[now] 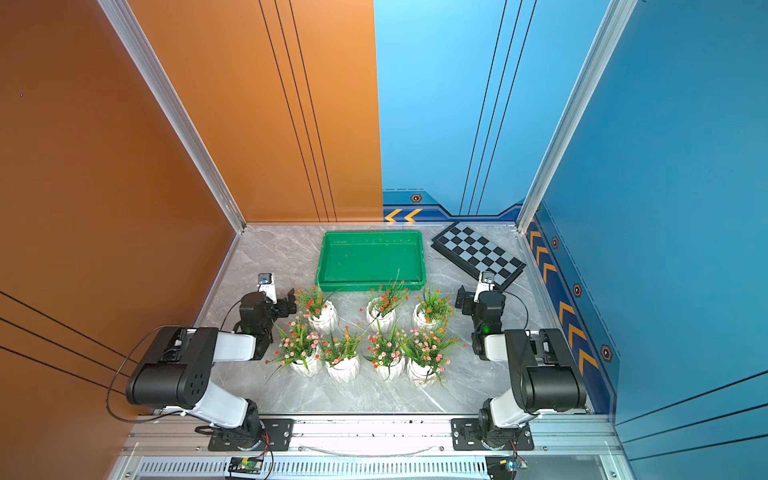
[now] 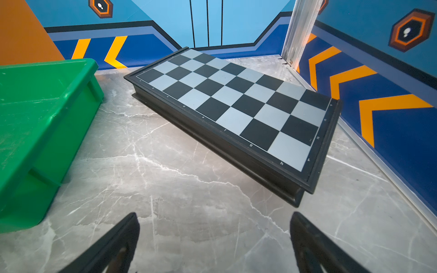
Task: Put the potted gypsophila into the storage box
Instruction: Pick up the baby's breath potted plant from the center of the board.
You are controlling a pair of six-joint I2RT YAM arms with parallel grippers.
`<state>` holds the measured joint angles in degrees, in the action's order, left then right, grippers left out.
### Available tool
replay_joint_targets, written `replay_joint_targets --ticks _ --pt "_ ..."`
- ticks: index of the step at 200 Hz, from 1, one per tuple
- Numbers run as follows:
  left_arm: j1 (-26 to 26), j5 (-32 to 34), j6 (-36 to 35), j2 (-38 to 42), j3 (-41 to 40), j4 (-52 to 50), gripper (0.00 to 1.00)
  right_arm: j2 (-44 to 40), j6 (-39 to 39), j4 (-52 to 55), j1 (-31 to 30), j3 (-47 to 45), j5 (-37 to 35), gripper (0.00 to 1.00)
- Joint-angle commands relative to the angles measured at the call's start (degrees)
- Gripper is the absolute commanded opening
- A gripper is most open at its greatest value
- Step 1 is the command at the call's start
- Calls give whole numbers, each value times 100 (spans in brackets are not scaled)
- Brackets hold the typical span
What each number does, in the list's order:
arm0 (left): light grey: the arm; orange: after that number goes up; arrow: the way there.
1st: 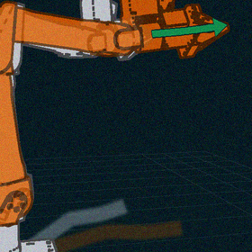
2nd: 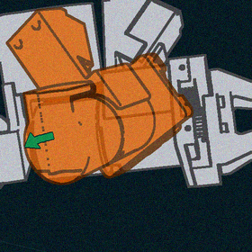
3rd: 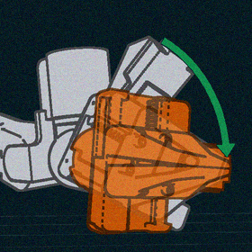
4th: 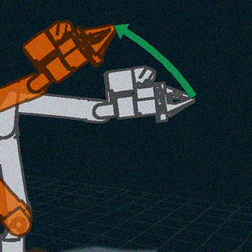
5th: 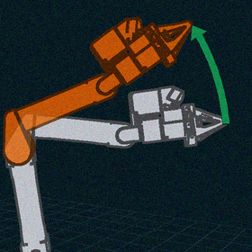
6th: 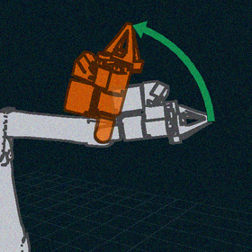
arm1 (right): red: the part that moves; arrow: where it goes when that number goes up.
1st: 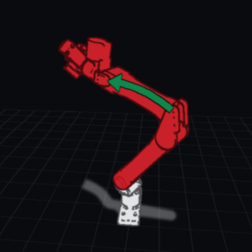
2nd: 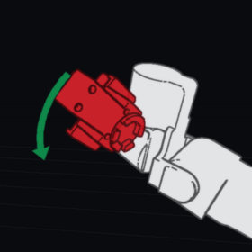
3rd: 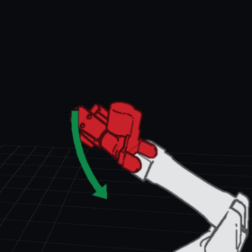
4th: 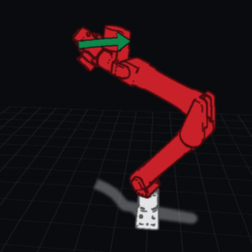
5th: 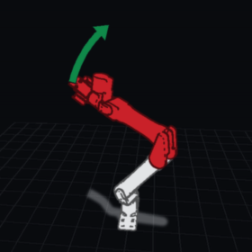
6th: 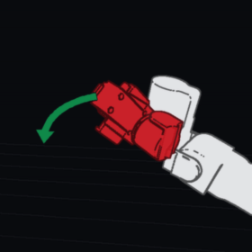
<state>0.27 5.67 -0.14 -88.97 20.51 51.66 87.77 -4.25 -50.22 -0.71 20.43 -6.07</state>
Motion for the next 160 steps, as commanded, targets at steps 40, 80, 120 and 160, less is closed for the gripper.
replay_joint_targets --ticks 40,80,120,160 --pt "-62 11 110 663 166 -547 98 -8 -14 126 44 209 70 100" --pt "-73 415 214 1658 468 -1811 98 -398 -224 1172 170 607 18 100" --pt "-138 1005 693 2255 1737 -4477 98 -739 -1219 4040 582 1905 417 100" --pt "-346 985 1445 2192 3057 -6918 98 -1067 -1620 6288 610 2888 298 100"
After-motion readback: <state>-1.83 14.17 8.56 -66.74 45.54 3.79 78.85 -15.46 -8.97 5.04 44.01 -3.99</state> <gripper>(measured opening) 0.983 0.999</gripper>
